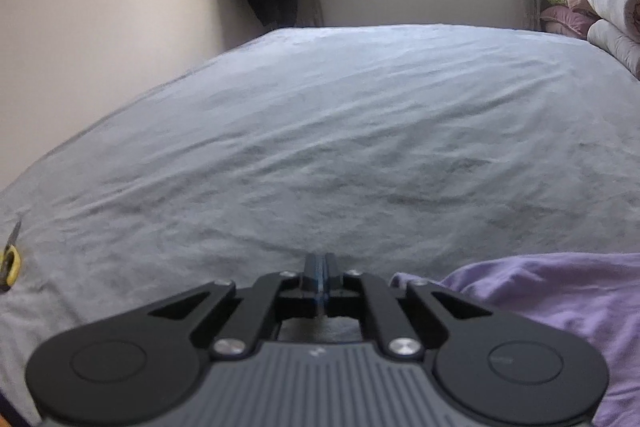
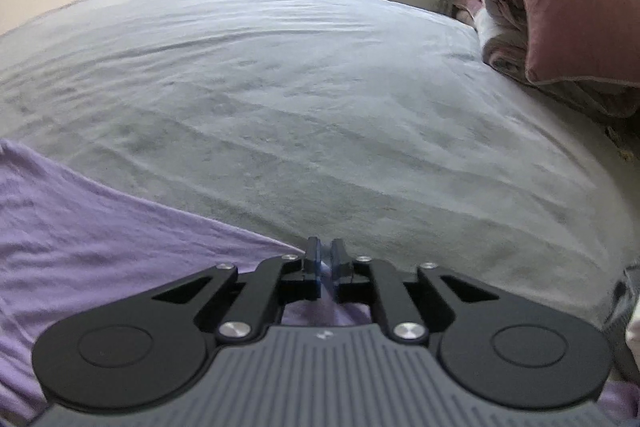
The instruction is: Fold clothes
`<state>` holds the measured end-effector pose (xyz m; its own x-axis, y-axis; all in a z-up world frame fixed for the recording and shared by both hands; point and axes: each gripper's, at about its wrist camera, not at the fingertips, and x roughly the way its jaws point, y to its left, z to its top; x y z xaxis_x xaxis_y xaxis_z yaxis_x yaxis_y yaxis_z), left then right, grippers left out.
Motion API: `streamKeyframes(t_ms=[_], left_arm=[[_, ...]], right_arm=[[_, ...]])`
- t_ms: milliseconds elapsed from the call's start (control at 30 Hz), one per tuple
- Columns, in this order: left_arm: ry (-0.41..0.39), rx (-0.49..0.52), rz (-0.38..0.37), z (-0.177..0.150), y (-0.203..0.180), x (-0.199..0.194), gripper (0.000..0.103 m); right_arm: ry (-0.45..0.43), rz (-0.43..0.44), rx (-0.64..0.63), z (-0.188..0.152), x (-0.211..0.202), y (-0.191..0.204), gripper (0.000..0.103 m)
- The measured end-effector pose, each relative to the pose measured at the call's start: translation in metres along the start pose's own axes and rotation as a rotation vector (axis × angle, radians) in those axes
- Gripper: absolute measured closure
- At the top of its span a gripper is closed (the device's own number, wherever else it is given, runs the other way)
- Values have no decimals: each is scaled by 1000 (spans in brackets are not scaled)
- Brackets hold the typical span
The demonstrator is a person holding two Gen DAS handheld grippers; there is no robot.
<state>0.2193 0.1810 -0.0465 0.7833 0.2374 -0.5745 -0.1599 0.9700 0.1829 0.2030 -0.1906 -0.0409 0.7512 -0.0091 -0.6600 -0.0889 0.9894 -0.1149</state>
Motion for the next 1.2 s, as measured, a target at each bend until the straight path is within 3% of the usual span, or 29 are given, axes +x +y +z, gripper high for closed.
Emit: streamKeyframes(t_ms=[33, 100, 167, 300, 433, 600, 800, 933, 1067, 1200], left_arm=[[-1, 11, -21, 0, -3, -6, 91], [-2, 33, -62, 0, -10, -19, 88], [-3, 56, -104, 1, -17, -32, 88], [-5, 100, -187, 1, -31, -58, 69], [-1, 139, -301, -5, -51, -87, 60], [9, 221, -495, -30, -92, -120, 57], [54, 161, -675, -67, -132, -145, 57], [8, 240, -646, -82, -157, -154, 58], [-34, 239, -624, -89, -162, -151, 58], [-67, 244, -616, -88, -168, -148, 59]], right_arm=[[0, 4, 14, -1, -6, -5, 86], [-2, 11, 38, -4, -18, -14, 68], [-9, 18, 41, -10, -32, -23, 68], [3, 34, 23, -26, -59, -32, 68], [8, 42, 29, -42, -82, -39, 67], [21, 38, 88, -64, -102, -52, 64], [9, 25, 137, -101, -131, -60, 64], [-4, 40, 171, -123, -140, -66, 64], [-23, 49, 204, -137, -134, -71, 64], [-41, 24, 116, -133, -127, -61, 64]])
